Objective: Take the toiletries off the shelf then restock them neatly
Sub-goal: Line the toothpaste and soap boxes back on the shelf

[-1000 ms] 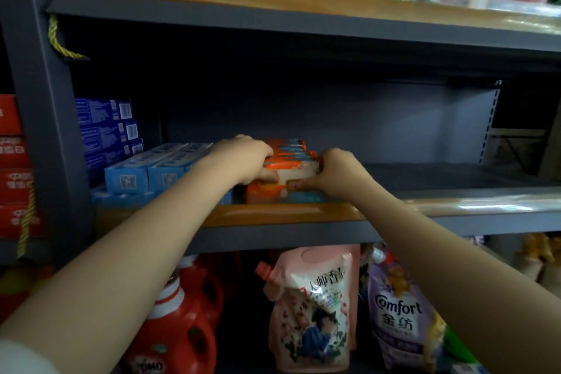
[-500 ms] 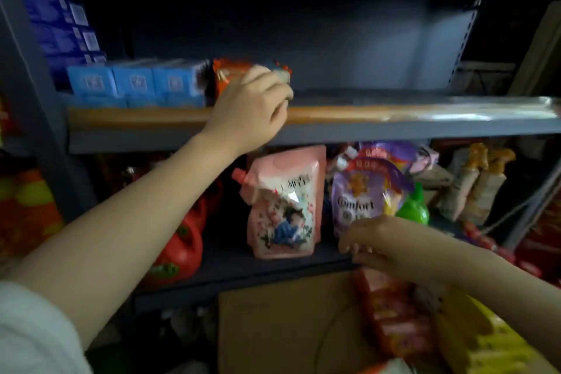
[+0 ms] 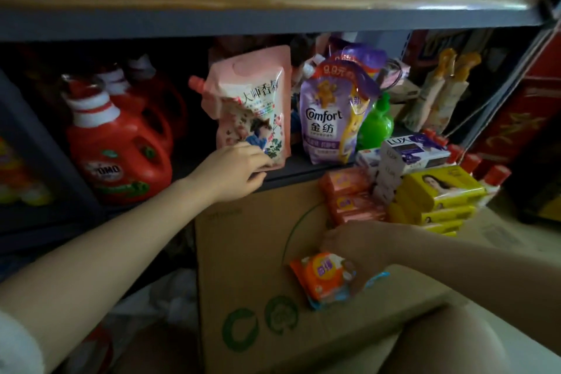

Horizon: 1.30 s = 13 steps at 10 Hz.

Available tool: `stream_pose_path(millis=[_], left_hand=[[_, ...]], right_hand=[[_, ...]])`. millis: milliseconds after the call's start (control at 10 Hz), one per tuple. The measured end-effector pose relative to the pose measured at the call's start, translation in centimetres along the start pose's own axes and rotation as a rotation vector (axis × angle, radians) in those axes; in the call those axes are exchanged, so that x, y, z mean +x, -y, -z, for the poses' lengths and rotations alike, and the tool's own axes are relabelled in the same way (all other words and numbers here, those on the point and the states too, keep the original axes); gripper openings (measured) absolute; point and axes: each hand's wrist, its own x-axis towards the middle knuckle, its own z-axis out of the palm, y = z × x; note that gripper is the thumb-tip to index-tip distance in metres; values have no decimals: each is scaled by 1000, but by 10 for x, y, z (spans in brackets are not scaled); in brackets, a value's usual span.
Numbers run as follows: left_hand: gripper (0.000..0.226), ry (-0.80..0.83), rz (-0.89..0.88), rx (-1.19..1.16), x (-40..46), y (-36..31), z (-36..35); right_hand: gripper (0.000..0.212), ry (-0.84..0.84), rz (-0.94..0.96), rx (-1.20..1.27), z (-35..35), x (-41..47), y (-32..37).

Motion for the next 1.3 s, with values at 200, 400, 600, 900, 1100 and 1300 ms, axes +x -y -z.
stream_pose_path(millis=[200,400,600,900,1100,1300], left_hand=[[26,-192,-25,18,13,10,31],[32,-469,-7,218,30,33,95],[35,-650,93,276,46,58,168],[36,-236,439,399,80,102,232],[28,-260,386,367,85,115,230],[19,-216,356,223,88,128,244]], right_hand=[[59,73,-108,71,18,8,8],[44,-373,-86,890,89,17,16],[42,-846,-24,983,159,49,23],[56,-1040,164,654,291,64,35],[61,-1003,-11,-182,329,100,30],[62,-735,-57,-331,332,140,38]])
